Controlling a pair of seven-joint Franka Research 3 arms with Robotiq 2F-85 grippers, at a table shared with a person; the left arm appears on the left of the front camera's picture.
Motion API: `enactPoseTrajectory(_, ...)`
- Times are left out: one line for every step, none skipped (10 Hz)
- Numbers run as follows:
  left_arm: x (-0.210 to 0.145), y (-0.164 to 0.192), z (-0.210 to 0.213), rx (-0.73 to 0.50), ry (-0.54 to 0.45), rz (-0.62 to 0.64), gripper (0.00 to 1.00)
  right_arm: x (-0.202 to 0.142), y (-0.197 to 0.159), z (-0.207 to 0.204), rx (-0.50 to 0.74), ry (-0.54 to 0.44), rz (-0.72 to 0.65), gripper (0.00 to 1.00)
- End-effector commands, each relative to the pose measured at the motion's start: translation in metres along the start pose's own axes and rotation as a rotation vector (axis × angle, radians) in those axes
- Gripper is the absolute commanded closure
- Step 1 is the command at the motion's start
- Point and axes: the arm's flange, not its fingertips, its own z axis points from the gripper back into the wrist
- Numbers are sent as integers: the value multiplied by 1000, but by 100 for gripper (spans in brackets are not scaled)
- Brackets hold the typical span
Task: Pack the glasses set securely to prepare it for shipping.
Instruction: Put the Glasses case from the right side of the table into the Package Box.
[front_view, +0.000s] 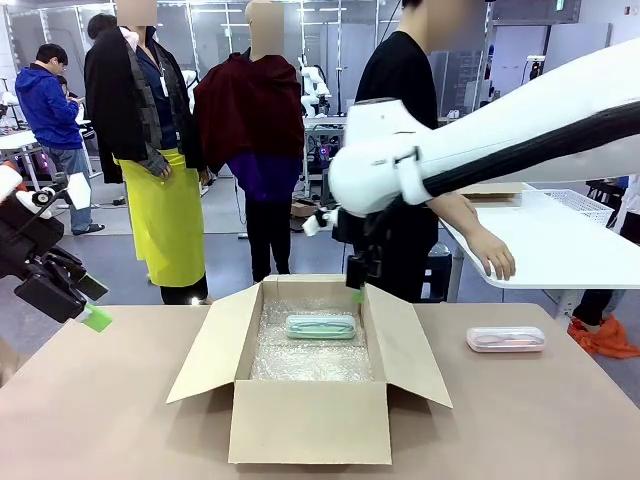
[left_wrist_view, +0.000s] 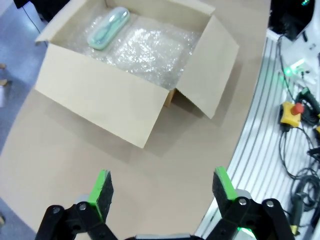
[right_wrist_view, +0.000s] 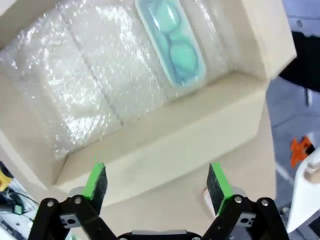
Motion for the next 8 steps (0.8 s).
enactPoseTrajectory(-1,0,2,-22,-14,-3,0,-72,20,9,-38,-81,-151,0)
enactPoseTrajectory(-1,0,2,-22,-14,-3,0,-103,14,19,-51,-104,-238,0)
enactPoseTrajectory(-1,0,2,-22,-14,-3,0,-134,6,26,-64,-122,-335,0)
enactPoseTrajectory(-1,0,2,-22,-14,-3,0,-158,-3,29,-57,-136,-418,0)
enactPoseTrajectory(-1,0,2,-22,-14,-3,0,-186,-11,29,-65,-137,-529,0)
enactPoseTrajectory(-1,0,2,-22,-14,-3,0,-211,-15,23,-74,-113,-635,0)
enactPoseTrajectory(-1,0,2,-22,-14,-3,0,-237,-15,16,-71,-104,-734,0)
enactPoseTrajectory(-1,0,2,-22,-14,-3,0,-263,-13,11,-65,-118,-831,0)
